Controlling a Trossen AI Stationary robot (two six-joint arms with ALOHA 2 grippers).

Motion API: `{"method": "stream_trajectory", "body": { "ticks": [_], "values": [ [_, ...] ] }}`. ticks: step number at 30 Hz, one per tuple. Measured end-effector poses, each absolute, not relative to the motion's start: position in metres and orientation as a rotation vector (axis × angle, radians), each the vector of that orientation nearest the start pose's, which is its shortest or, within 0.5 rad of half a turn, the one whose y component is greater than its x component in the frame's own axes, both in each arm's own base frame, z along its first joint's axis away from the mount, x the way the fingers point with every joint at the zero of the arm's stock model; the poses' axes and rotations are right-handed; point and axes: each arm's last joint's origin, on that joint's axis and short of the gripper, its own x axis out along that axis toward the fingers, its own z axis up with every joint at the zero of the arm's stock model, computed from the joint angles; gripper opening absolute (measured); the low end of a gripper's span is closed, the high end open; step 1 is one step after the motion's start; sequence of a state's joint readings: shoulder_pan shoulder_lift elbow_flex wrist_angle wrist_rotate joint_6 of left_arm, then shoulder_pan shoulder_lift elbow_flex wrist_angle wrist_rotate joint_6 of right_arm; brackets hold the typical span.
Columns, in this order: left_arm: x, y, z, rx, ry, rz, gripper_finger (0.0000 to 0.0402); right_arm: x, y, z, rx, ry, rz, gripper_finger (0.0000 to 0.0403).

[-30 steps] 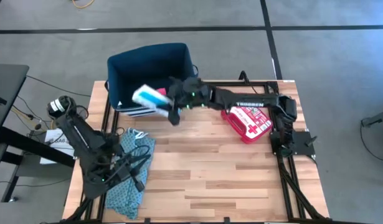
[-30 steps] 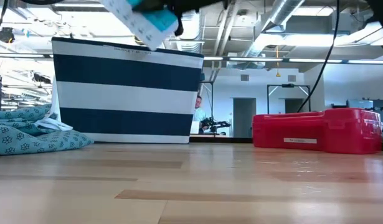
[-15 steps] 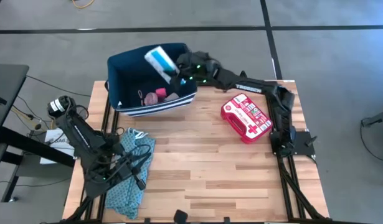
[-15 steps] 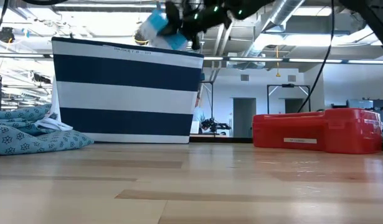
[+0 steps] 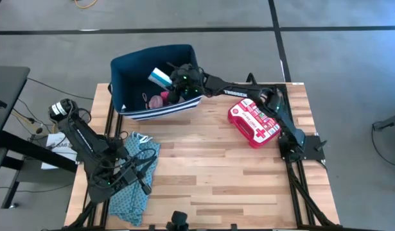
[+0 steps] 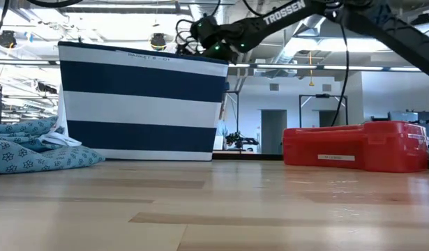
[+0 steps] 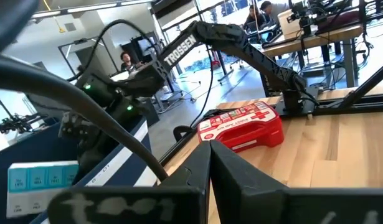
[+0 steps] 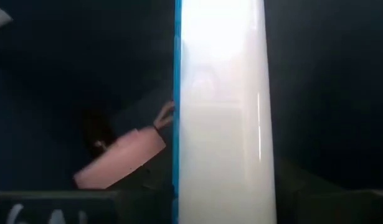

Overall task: Pick & place medical supplies in basket/bin
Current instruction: Put the blue white pill organizer into theblue bin, then put the red first aid kit box into theblue bin

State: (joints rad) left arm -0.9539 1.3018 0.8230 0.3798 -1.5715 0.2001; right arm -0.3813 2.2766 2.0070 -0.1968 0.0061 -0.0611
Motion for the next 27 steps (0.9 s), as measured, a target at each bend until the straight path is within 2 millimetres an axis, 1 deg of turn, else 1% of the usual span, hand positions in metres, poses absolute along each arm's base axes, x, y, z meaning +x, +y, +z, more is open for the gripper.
{"method": "stream_trajectory", "body": {
  "ticks": [3, 7, 9, 14, 16, 20, 23, 25, 27],
  "values": [
    [0.176, -0.197, 0.292, 0.289, 0.092, 0.614, 0.0000, 0.494, -0.201, 0.252, 0.018, 0.579, -0.357, 0.0161],
    [0.176, -0.197, 0.292, 0.288, 0.092, 0.614, 0.0000, 0.497, -0.204, 0.245, -0.047, 0.676, -0.323, 0.0177],
    [0.176, -0.197, 0.292, 0.288, 0.092, 0.614, 0.0000, 0.499, -0.204, 0.245, -0.057, 0.683, -0.317, 0.0186],
    [0.179, -0.194, 0.292, 0.286, 0.094, 0.630, 0.0000, 0.502, -0.202, 0.256, -0.069, 0.648, -0.309, 0.0212],
    [0.181, -0.193, 0.292, 0.288, 0.096, 0.639, 0.0000, 0.502, -0.200, 0.264, -0.077, 0.635, -0.306, 0.0222],
    [0.184, -0.190, 0.292, 0.288, 0.099, 0.655, 0.0000, 0.504, -0.193, 0.289, -0.110, 0.588, -0.298, 0.0235],
    [0.185, -0.189, 0.292, 0.291, 0.100, 0.660, 0.0000, 0.502, -0.181, 0.304, -0.121, 0.553, -0.282, 0.0234],
    [0.185, -0.189, 0.292, 0.291, 0.100, 0.659, 0.0000, 0.499, -0.172, 0.321, -0.136, 0.514, -0.274, 0.0232],
    [0.185, -0.189, 0.292, 0.291, 0.101, 0.659, 0.0000, 0.490, -0.163, 0.344, -0.145, 0.479, -0.269, 0.0229]
  ]
}}
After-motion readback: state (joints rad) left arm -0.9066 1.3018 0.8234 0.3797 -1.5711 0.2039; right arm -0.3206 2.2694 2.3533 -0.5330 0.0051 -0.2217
